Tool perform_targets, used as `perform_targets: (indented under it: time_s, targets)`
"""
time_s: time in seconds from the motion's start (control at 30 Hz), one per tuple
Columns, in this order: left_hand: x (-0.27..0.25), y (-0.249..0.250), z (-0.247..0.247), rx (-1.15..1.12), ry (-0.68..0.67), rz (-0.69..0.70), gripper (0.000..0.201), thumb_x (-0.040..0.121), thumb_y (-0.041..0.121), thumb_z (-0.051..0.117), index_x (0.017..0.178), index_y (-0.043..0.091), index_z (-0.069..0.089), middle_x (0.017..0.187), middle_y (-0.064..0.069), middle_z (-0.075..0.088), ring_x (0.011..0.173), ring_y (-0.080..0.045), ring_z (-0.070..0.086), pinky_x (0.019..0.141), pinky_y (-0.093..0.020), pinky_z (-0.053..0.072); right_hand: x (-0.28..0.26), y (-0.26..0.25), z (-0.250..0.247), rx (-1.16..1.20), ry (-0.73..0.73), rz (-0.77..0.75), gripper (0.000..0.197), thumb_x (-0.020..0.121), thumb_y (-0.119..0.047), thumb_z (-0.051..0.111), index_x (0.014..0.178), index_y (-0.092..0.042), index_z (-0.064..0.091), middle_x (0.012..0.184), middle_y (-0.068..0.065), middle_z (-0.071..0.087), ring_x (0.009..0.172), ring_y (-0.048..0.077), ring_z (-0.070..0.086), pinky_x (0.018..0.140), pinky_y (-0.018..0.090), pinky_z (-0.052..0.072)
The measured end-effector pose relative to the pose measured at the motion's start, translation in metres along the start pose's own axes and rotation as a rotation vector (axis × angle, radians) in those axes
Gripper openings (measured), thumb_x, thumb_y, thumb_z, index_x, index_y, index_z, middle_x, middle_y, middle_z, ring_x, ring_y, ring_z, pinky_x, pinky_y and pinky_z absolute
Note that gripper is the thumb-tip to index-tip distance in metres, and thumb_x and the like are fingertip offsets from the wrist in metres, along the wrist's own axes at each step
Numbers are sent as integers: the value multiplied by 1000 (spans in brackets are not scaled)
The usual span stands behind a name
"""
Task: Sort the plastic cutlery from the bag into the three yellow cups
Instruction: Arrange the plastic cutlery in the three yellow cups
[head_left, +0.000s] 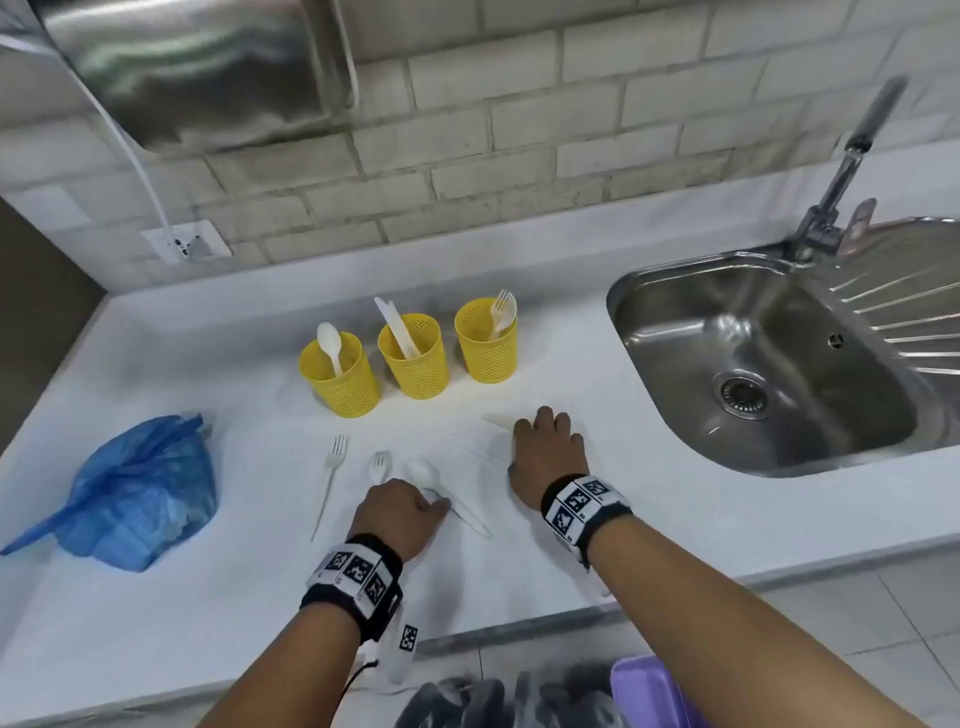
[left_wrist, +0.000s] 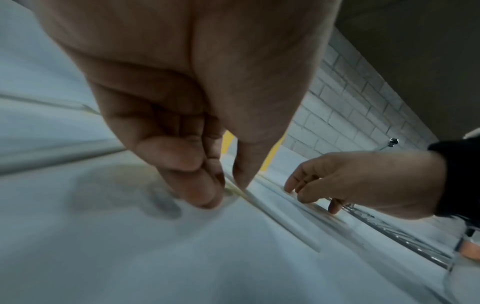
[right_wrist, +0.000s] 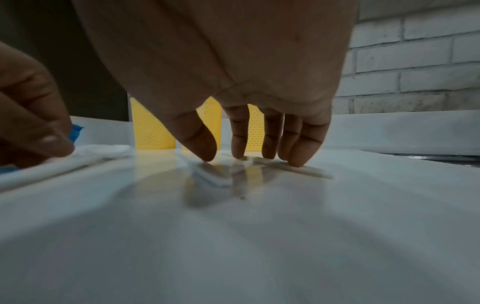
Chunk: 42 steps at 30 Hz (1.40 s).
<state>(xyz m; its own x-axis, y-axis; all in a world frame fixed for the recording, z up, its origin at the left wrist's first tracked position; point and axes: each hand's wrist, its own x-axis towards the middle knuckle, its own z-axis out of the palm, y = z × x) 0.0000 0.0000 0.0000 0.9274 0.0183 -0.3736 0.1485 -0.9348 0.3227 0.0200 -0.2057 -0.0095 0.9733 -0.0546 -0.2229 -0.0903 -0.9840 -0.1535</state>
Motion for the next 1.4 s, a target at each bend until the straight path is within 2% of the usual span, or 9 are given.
perform_targets:
  time_s: [0.2, 0.33, 0.53, 0.63, 0.87, 1.0, 1.13, 1.3, 1.4]
  targets:
    - [4, 20, 0, 20, 53, -13, 57, 89, 65, 59, 54, 23, 42, 51, 9, 45, 52, -11, 46, 50, -26, 31, 7, 0, -1, -24, 21, -26, 48, 89, -5, 51, 136, -13, 41, 136, 12, 42, 124, 34, 43, 93, 43, 45]
    - [14, 20, 5, 75, 34, -37, 56, 83, 73, 60, 62, 22, 50, 62, 6, 55, 63, -18, 55, 58, -27, 38, 13, -1, -1, 70, -15, -39, 51, 89, 1, 50, 138, -11, 39, 132, 13, 48, 124, 33, 46, 92, 41, 48]
    - [20, 24, 0, 66, 36, -31, 42, 84, 58, 68, 81, 18, 56, 76, 3, 58, 78, -20, 57, 68, -26, 40, 21, -1, 2, 160, -66, -29, 38, 94, -4, 48, 131, -6, 43, 130, 17, 51, 120, 34, 53, 97, 39, 47]
    - [25, 25, -3, 35, -3, -79, 39, 81, 52, 70, 75, 15, 60, 81, -3, 69, 76, -22, 63, 64, -25, 42, 22, 1, 1, 173, -78, -32, 33, 95, -5, 47, 128, -5, 46, 129, 18, 51, 118, 35, 55, 97, 38, 44]
    - [24, 19, -4, -64, -67, -77, 36, 79, 39, 70, 59, 13, 56, 60, -2, 58, 65, -23, 62, 55, -24, 41, 25, 5, 1, 347, -81, 7, 23, 96, -9, 48, 117, -1, 53, 125, 20, 49, 112, 38, 55, 92, 38, 45]
    - [22, 17, -6, -81, -68, -26, 29, 82, 32, 66, 63, 12, 59, 63, -3, 60, 73, -25, 66, 63, -29, 51, 19, 4, -1, 484, -47, 2, 6, 97, -8, 47, 102, -8, 47, 111, 19, 60, 106, 36, 57, 78, 32, 37]
    - [19, 11, -5, -111, -36, 18, 33, 88, 28, 62, 62, 14, 48, 64, -2, 53, 70, -23, 56, 68, -33, 50, 13, -5, -1, 546, -58, -25, 3, 100, -11, 43, 101, -10, 41, 112, 19, 59, 105, 37, 56, 82, 37, 42]
    - [11, -1, -7, -180, 3, 48, 34, 95, 27, 56, 66, 20, 39, 68, 5, 48, 70, -18, 50, 66, -30, 40, 6, -19, 3, 412, -104, -36, 32, 98, -25, 52, 120, -3, 48, 124, 15, 47, 103, 36, 60, 83, 37, 47]
    - [4, -5, -10, -226, 52, 52, 34, 96, 24, 54, 68, 19, 36, 67, 3, 47, 62, -14, 44, 60, -30, 35, 3, -25, 6, 308, -130, -45, 36, 98, -25, 55, 124, -3, 47, 130, 15, 40, 100, 36, 63, 78, 34, 46]
